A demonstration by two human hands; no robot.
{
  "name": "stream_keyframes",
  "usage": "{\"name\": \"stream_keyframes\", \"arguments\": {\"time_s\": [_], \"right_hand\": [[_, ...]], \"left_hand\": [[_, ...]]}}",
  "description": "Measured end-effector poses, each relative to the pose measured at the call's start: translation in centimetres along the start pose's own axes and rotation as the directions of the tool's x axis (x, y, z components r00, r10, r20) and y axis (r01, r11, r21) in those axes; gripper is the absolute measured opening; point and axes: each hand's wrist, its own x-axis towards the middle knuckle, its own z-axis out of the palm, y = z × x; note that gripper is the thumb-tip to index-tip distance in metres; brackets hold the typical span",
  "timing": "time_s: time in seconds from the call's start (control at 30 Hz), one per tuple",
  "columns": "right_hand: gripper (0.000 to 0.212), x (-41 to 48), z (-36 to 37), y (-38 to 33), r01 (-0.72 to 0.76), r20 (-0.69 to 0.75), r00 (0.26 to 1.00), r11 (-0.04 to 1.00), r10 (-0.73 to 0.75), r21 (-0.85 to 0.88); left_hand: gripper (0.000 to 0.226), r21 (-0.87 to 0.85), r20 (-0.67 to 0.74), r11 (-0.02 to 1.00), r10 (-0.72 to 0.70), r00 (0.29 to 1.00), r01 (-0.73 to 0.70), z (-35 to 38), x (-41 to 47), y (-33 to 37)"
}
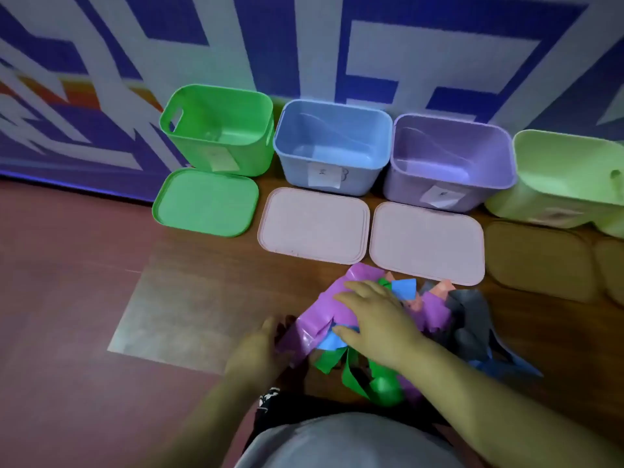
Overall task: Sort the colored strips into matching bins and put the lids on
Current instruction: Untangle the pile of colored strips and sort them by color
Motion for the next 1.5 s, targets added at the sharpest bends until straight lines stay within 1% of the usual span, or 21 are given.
{"name": "stream_keyframes", "arguments": {"time_s": [0.07, 0.13, 0.23, 0.3, 0.37, 0.47, 0.57, 0.63, 0.7, 0.77, 0.87, 0.93, 1.03, 1.1, 1.17, 1.23, 1.33, 1.43, 1.5], "right_hand": [[0.053, 0.8, 1.2, -0.8, 0.092, -0.028, 0.995, 0.993, -0.094, -0.078], [0.053, 1.2, 2.0, -1.7, 0.122, 0.037, 0.992, 0.987, -0.118, -0.106], [0.052, 1.8, 2.9, -2.6, 0.141, 0.046, 0.99, 0.981, -0.136, -0.133], [0.052, 2.1, 3.1, -3.3, 0.147, 0.052, 0.989, 0.979, -0.141, -0.139], [0.053, 2.5, 3.2, -3.9, 0.129, 0.071, 0.99, 0.986, -0.122, -0.103], [0.058, 2.8, 3.6, -4.4, 0.099, 0.094, 0.991, 0.994, -0.095, -0.039], [0.062, 2.8, 3.6, -4.9, 0.068, 0.073, 0.995, 0.997, -0.071, 0.049], [0.061, 2.7, 3.1, -5.4, 0.052, 0.024, 0.998, 0.988, -0.056, 0.149], [0.058, 2.5, 2.5, -5.7, 0.063, -0.051, 0.997, 0.965, -0.052, 0.255], [0.054, 2.3, 1.9, -6.1, 0.06, -0.094, 0.995, 0.936, -0.029, 0.346], [0.049, 2.2, 1.7, -6.3, 0.036, -0.097, 0.995, 0.897, 0.008, 0.44], [0.045, 2.3, 2.0, -6.3, 0.014, -0.099, 0.994, 0.875, 0.039, 0.484], [0.036, 2.6, 1.9, -6.5, 0.001, -0.157, 0.981, 0.806, 0.115, 0.592], [0.04, 2.7, 1.1, -6.9, -0.003, -0.18, 0.971, 0.754, 0.16, 0.657], [0.042, 2.7, 0.2, -7.2, -0.014, -0.156, 0.971, 0.696, 0.18, 0.718], [0.04, 2.7, -1.0, -7.5, -0.021, -0.124, 0.976, 0.649, 0.177, 0.761], [0.034, 2.8, -2.7, -8.5, 0.002, -0.128, 0.978, 0.609, 0.163, 0.793], [0.028, 3.4, -3.6, -10.2, 0.021, -0.124, 0.985, 0.634, 0.12, 0.773], [0.027, 4.4, -3.4, -11.4, 0.037, -0.135, 0.987, 0.688, 0.09, 0.725]], "left_hand": [[0.059, -0.04, -0.001, 0.999, -0.014, 1.0, 0.014, 0.1, -0.1, -0.9], [0.055, -0.092, 0.028, 0.995, -0.039, 0.999, 0.041, 0.1, -0.5, -1.1], [0.051, -0.213, 0.029, 0.976, -0.031, 0.999, 0.036, -0.2, -0.4, -1.5], [0.04, -0.293, 0.011, 0.955, -0.048, 0.999, 0.05, -0.7, -0.4, -1.8], [0.034, -0.419, -0.02, 0.907, -0.06, 0.998, 0.046, -1.5, -0.5, -1.7], [0.037, -0.547, -0.054, 0.836, -0.066, 0.996, 0.026, -3.3, -0.8, -1.2], [0.035, -0.684, -0.055, 0.729, -0.051, 0.997, 0.0, -5.2, -1.0, -0.7], [0.032, -0.713, -0.068, 0.701, -0.033, 0.997, -0.026, -6.5, -1.0, -0.2], [0.033, -0.736, -0.102, 0.676, -0.039, 0.994, -0.049, -7.8, -0.8, 0.5], [0.035, -0.748, -0.133, 0.66, -0.048, 0.99, -0.069, -9.0, -0.7, 1.1], [0.034, -0.791, -0.164, 0.602, -0.035, 0.986, -0.11, -10.6, -0.6, 2.1], [0.029, -0.834, -0.164, 0.537, -0.023, 0.986, -0.126, -11.5, -0.6, 2.7], [0.023, -0.891, -0.147, 0.437, -0.028, 0.989, -0.12, -12.8, -0.6, 3.5], [0.023, -0.914, -0.138, 0.388, -0.019, 0.99, -0.12, -13.6, -0.8, 3.7], [0.025, -0.924, -0.135, 0.36, 0.008, 0.991, -0.129, -14.2, -1.1, 3.6], [0.027, -0.937, -0.127, 0.327, 0.003, 0.992, -0.121, -14.8, -1.3, 3.4], [0.023, -0.948, -0.136, 0.297, -0.065, 0.988, -0.111, -16.0, -1.3, 2.7], [0.019, -0.945, -0.164, 0.304, -0.111, 0.98, -0.123, -17.4, -1.2, 1.1], [0.02, -0.926, -0.194, 0.35, -0.131, 0.972, -0.138, -18.3, -1.0, -0.5]]}}
